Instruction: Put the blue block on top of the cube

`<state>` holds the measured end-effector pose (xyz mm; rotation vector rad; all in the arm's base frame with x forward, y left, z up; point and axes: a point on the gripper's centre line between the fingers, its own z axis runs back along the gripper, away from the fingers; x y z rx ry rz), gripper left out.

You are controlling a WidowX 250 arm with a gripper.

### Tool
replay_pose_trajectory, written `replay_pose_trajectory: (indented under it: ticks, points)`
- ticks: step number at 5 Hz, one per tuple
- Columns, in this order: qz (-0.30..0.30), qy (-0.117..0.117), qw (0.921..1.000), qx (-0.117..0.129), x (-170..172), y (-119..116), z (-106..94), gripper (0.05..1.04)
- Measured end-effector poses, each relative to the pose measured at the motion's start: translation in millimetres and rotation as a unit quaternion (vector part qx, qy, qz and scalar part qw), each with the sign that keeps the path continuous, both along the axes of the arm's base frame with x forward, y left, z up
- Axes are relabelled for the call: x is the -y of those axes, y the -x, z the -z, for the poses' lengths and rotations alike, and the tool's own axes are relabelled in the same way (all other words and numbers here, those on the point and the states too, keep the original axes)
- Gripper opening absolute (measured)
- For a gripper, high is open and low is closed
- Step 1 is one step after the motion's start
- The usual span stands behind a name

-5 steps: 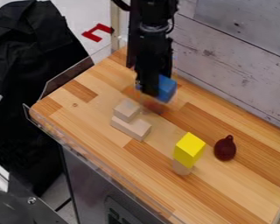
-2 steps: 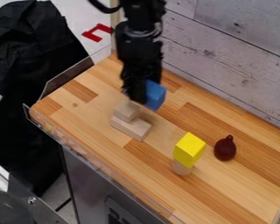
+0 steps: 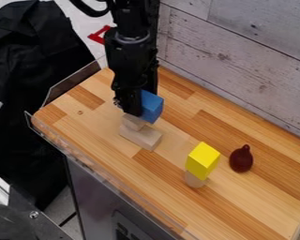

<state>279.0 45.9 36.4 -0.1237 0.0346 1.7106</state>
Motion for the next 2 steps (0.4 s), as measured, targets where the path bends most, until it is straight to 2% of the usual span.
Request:
replay_pose_trajectory:
  ticks: [2]
  points:
    - [-0.001, 0.005, 1.0000, -0.005, 0.6, 3.2, 1.7, 0.581]
